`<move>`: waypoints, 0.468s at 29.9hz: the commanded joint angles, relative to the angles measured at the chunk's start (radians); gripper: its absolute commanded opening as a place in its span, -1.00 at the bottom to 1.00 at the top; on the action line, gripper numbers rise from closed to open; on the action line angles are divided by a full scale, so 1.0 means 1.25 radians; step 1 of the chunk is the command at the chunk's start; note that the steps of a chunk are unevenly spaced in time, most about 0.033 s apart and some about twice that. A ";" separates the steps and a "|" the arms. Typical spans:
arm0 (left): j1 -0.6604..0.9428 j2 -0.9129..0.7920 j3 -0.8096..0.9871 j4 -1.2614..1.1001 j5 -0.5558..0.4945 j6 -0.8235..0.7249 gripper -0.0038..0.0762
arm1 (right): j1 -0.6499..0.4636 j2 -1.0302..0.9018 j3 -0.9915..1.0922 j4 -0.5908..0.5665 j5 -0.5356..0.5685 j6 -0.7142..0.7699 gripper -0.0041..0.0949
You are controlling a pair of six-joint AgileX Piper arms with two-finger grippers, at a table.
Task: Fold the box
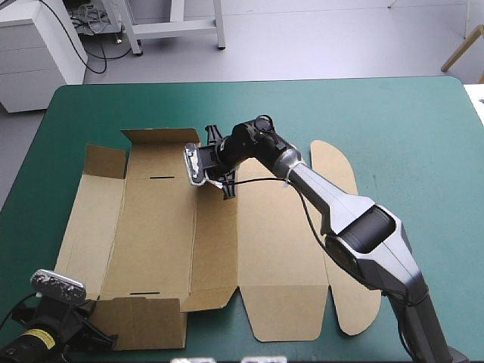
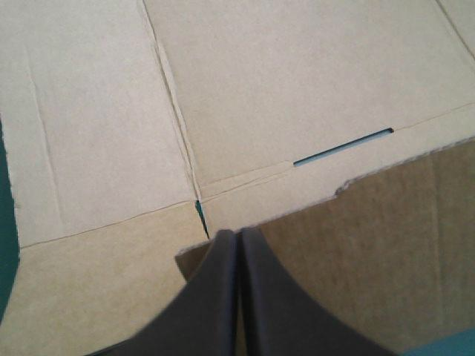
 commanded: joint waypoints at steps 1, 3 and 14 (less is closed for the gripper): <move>-0.001 0.008 -0.017 -0.004 -0.043 -0.004 -0.93 | 0.001 -0.050 -0.029 0.062 -0.027 -0.041 -0.96; -0.001 0.008 -0.017 -0.004 -0.043 -0.004 -0.93 | 0.003 -0.050 -0.029 0.062 -0.024 -0.041 -0.96; -0.001 0.008 -0.017 -0.004 -0.043 -0.004 -0.93 | 0.006 -0.050 -0.029 0.079 -0.017 -0.038 -0.96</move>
